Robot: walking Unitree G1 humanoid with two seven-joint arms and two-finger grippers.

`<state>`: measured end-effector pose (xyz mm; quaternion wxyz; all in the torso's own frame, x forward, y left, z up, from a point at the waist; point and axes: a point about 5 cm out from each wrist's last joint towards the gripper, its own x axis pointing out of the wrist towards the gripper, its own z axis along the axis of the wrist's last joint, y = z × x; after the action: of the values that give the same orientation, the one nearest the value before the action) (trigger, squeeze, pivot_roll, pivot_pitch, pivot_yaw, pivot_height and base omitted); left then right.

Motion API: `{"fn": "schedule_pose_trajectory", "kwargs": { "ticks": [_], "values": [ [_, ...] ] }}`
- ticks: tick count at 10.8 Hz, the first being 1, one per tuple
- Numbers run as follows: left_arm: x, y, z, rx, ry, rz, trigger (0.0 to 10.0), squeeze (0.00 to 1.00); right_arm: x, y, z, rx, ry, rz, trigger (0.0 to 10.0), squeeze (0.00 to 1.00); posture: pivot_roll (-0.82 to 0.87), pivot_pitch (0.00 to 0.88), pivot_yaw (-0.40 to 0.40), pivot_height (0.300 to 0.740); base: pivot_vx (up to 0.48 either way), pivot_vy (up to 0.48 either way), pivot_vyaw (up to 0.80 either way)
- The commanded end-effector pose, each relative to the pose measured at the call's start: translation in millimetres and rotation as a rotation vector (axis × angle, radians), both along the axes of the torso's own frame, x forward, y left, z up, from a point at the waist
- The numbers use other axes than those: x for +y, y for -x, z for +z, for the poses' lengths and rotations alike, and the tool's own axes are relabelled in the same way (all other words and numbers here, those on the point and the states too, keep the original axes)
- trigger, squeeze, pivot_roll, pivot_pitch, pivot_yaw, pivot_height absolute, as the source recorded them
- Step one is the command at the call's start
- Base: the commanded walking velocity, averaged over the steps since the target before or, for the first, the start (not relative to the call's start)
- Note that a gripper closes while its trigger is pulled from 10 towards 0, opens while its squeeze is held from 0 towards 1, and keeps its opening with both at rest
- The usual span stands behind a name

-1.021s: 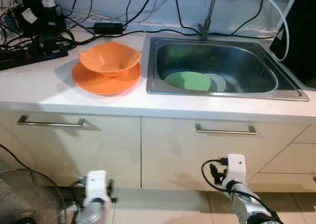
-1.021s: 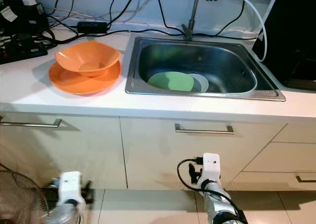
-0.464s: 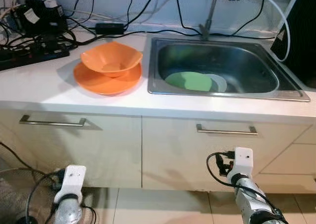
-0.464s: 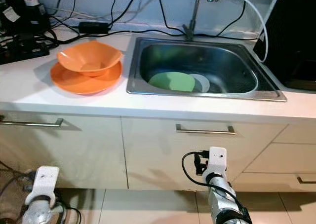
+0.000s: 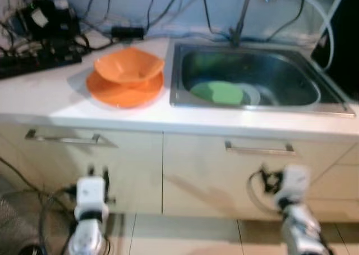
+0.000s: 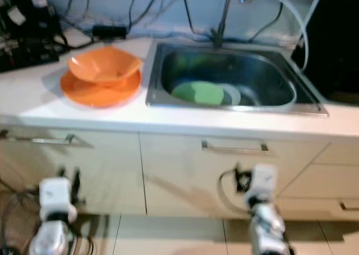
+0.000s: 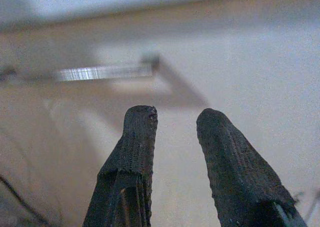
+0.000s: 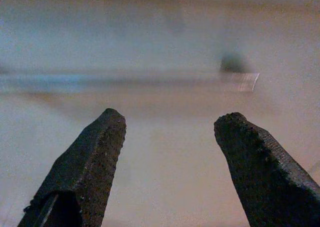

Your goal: Kitchen organization

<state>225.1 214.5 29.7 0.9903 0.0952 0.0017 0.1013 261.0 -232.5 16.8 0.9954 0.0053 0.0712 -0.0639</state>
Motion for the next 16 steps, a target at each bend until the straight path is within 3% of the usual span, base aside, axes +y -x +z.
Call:
{"fn": "schedule_pose_trajectory", "kwargs": {
  "ticks": [1,3,6,8,10,13,15,16],
  "values": [
    [1.3,5.2,7.6,-0.017,-0.003,-0.001,10.0,0.0,-3.0,0.6,11.3,-0.066,0.013,-0.001,10.0,0.0,0.21,0.003,-0.024,0.74,0.0,0.0,0.0],
    [-4.6,12.7,33.6,-0.088,-0.02,-0.025,10.0,0.0,-2.9,1.3,38.3,-0.184,0.039,-0.015,10.0,0.0,0.21,0.011,-0.018,0.74,0.0,0.0,0.0],
    [-12.7,-15.4,104.3,-0.296,-0.058,-0.058,10.0,0.0,14.9,-29.8,127.0,-0.471,0.027,0.017,10.0,0.0,0.22,0.005,-0.014,0.74,0.0,0.0,0.0],
    [-22.2,-30.3,129.7,-0.349,-0.05,-0.095,10.0,0.0,24.7,-41.2,166.0,-0.562,-0.023,0.041,10.0,0.0,0.21,0.0,-0.018,0.74,0.0,0.0,0.0],
    [-46.6,-68.1,147.2,-0.377,0.006,-0.191,10.0,0.0,50.1,-66.3,172.8,-0.535,-0.091,0.09,10.0,0.0,0.21,0.0,-0.028,0.74,0.0,0.0,0.0],
    [-81.6,-104.0,160.8,-0.392,0.066,-0.289,10.0,0.0,90.3,-89.2,170.5,-0.492,-0.136,0.184,10.0,0.0,0.19,0.0,-0.032,0.74,0.0,0.0,0.0],
    [-89.7,-115.5,161.2,-0.403,0.098,-0.324,10.0,0.0,106.9,-101.6,182.0,-0.528,-0.133,0.216,10.0,0.0,0.18,0.0,-0.026,0.74,0.0,0.0,0.0],
    [-88.3,-115.0,160.3,-0.408,0.098,-0.325,10.0,0.0,107.0,-102.4,184.4,-0.539,-0.137,0.218,10.0,0.0,0.18,0.0,-0.026,0.74,0.0,0.0,0.0]
  ]
}}
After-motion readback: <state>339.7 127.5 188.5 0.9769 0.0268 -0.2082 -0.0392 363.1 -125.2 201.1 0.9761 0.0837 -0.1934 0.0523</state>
